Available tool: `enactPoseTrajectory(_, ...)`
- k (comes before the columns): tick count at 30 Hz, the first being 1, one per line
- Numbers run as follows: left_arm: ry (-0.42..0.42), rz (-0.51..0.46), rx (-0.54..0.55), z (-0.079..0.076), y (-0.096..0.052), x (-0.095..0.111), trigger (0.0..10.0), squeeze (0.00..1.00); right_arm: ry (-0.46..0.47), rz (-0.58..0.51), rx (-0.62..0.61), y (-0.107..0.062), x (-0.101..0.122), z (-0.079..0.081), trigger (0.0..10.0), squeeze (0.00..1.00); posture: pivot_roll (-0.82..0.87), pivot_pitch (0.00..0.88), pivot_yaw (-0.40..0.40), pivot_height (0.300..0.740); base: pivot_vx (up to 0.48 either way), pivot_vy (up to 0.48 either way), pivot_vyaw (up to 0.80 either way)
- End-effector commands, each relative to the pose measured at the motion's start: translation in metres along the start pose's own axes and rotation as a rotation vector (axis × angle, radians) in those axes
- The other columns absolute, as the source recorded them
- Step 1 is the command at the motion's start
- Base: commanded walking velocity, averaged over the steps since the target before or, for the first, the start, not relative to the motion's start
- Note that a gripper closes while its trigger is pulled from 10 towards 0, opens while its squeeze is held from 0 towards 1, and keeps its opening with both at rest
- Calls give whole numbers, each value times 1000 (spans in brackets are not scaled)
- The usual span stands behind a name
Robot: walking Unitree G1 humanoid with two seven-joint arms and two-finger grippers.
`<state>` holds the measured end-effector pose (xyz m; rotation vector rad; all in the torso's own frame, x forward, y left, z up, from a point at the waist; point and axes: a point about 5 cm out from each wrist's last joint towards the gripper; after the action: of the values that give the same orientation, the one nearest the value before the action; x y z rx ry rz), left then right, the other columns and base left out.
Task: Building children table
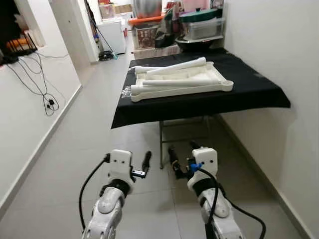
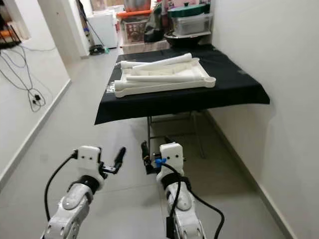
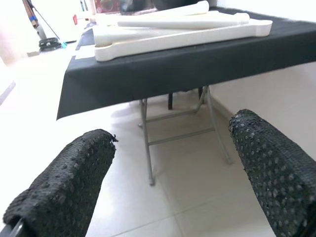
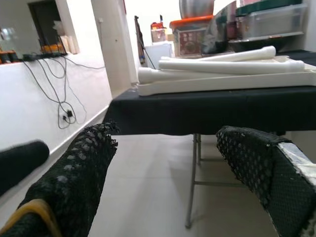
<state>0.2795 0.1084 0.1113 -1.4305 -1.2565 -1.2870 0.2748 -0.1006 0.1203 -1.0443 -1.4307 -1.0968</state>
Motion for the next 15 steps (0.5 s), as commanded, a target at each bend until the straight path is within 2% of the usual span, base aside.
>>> enactPoseTrajectory(1, 15, 0, 3, 0, -3, -1, 10000, 0, 0, -4, 4, 0, 1, 3, 10000, 0, -10, 0, 86, 740, 0, 0, 0)
enactPoseTrajectory(7, 34, -6, -10, -3, -4, -1, 10000, 0, -1, -29, -20, 0, 4, -1, 10000, 0, -1, 0, 80, 740, 0, 0, 0)
enactPoseTrajectory(10, 45, -3, -2, -3, -5, -1, 10000, 0, 42, -103, -58, 5, 21, -5, 10000, 0, -2, 0, 83, 740, 0, 0, 0)
enactPoseTrajectory(15, 35, 18, 6, -1, -3, -5, 10000, 0, 80, -224, 6, 12, 49, 3, 10000, 0, 3, 0, 83, 740, 0, 0, 0)
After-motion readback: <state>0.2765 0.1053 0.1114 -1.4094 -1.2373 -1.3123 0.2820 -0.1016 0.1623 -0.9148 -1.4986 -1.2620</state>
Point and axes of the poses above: a point about 5 cm out from each wrist's last joint towards the gripper, its own y axis pointing out of the wrist towards the gripper, its own x axis along the axis of the wrist's last joint, z = x × y, and after that the axes turned 4 degrees about -y, right-handed
